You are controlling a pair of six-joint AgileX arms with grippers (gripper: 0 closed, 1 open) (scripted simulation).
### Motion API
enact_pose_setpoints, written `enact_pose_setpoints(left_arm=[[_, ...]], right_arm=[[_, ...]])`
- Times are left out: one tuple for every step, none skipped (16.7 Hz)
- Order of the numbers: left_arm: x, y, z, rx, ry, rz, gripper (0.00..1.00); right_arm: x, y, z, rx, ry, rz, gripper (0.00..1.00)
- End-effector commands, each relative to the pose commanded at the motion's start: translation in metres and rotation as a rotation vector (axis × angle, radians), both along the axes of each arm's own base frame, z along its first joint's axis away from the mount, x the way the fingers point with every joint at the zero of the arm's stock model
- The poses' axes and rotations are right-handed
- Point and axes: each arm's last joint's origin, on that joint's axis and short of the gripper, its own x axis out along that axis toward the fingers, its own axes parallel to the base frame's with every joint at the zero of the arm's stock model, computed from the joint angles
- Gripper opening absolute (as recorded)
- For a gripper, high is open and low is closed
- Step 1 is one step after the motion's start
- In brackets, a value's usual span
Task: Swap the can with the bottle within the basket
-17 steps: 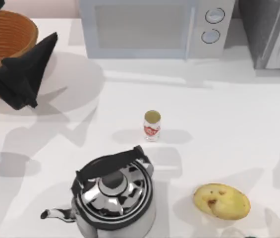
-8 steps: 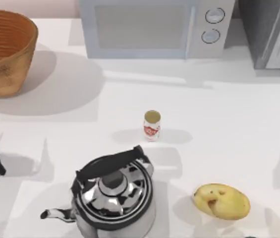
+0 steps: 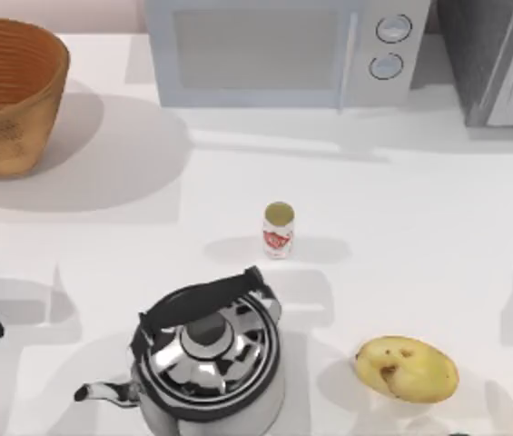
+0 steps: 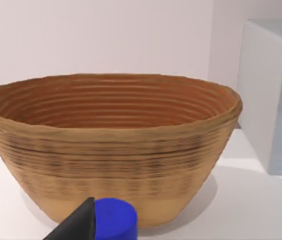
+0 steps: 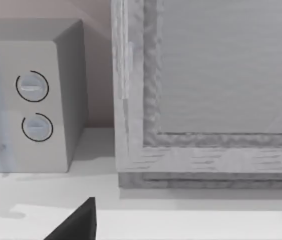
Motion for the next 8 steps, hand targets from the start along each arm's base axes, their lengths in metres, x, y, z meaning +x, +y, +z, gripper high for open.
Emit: enact_pose_setpoints(left_arm=[[0.0, 0.0, 0.001, 0.0, 0.0, -0.005, 1.0], [0.0, 0.0, 0.001, 0.0, 0.0, -0.005, 1.0], [0.001, 0.0, 0.001, 0.002, 0.0, -0.003, 1.0], [0.002, 0.001, 0.002, 0.006, 0.001, -0.002, 1.0], [0.004, 0.002, 0.002, 0.011, 0.005, -0.001, 1.0], [0.007, 0.003, 0.003, 0.018, 0.014, -0.001, 1.0], [0.01, 0.005, 0.002, 0.024, 0.029, -0.002, 1.0], [0.014, 0.007, 0.001, 0.031, 0.049, -0.003, 1.0]], right_arm=[[0.0, 0.0, 0.0, 0.0, 0.0, 0.0, 1.0], [0.0, 0.0, 0.0, 0.0, 0.0, 0.0, 1.0], [0.0, 0.0, 0.0, 0.0, 0.0, 0.0, 1.0], [0.0, 0.0, 0.0, 0.0, 0.0, 0.0, 1.0], [0.0, 0.0, 0.0, 0.0, 0.0, 0.0, 1.0], [0.0, 0.0, 0.0, 0.0, 0.0, 0.0, 1.0], [0.0, 0.0, 0.0, 0.0, 0.0, 0.0, 1.0], [0.0, 0.0, 0.0, 0.0, 0.0, 0.0, 1.0]])
